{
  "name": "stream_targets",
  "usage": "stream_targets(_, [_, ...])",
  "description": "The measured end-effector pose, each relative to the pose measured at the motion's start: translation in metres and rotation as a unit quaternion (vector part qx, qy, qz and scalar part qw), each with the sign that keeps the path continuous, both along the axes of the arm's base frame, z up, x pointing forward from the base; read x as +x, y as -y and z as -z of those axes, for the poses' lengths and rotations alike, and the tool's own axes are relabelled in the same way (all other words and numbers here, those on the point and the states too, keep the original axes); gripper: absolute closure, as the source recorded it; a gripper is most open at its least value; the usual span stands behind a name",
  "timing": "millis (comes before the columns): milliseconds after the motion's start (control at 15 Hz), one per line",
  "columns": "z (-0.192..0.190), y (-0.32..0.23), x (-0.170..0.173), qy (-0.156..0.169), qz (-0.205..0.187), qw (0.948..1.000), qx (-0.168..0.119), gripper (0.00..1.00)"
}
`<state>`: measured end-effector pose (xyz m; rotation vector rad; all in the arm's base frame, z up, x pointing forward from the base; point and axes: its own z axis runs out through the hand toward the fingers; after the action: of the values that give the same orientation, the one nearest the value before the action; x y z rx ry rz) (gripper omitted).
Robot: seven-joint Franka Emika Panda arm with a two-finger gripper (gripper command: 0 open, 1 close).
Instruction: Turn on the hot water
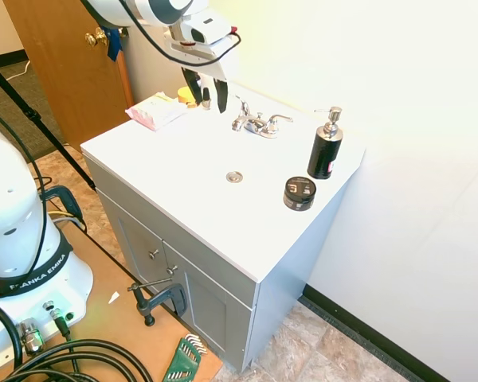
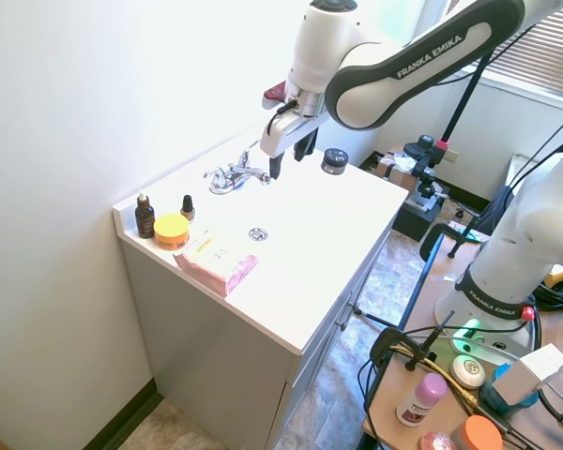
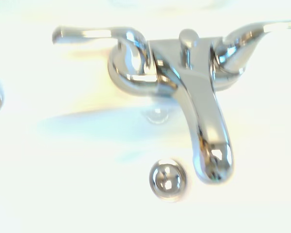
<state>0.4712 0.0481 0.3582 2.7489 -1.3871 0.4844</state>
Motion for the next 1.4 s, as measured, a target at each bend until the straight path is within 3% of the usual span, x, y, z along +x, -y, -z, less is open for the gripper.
stream_targets(267, [0.023, -0.016, 0.032, 0.078, 0.015, 0.9967, -0.017, 0.0])
stream_targets(467, [0.03, -0.016, 0.053, 0.129, 0.024, 0.9907, -0.036, 0.0])
stream_targets(800, [0.046, -0.028, 0.082, 0.176, 0.023, 0.9834, -0.038, 0.0])
stream_targets(1400, [0.086, -0.024, 0.097, 0.16, 0.016, 0.9856, -0.052, 0.0])
